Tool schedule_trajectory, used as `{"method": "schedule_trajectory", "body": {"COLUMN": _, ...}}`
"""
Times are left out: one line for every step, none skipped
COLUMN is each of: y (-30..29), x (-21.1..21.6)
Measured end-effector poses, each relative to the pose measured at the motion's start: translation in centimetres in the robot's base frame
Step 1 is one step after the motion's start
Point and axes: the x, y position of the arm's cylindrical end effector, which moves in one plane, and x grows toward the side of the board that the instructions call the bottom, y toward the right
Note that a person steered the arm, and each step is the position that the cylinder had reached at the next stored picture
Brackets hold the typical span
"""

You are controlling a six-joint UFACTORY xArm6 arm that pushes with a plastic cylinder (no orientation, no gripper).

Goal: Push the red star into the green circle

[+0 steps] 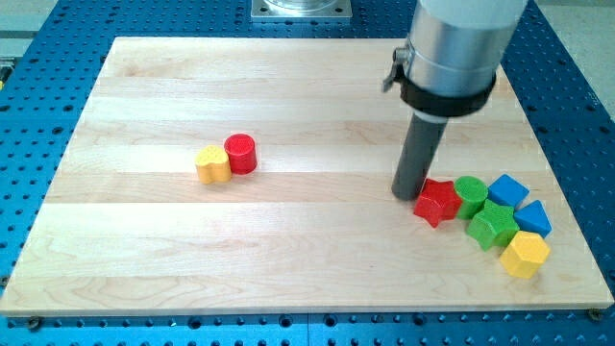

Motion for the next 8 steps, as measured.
{"method": "schedule_trajectory", "body": {"y": -2.5, "x": -8.9}}
{"method": "schedule_trajectory", "body": {"y": -12.4, "x": -14.4}}
{"method": "schedule_trajectory", "body": {"y": -24.6, "x": -13.5}}
{"method": "schedule_trajectory", "body": {"y": -24.7, "x": -10.6}}
{"method": "schedule_trajectory", "body": {"y": -24.1, "x": -10.2}}
{"method": "schedule_trajectory", "body": {"y": -25.2, "x": -9.3}}
{"method": "schedule_trajectory", "body": {"y": -24.9, "x": -6.3}}
{"method": "schedule_trajectory", "body": {"y": -22.7, "x": -3.9}}
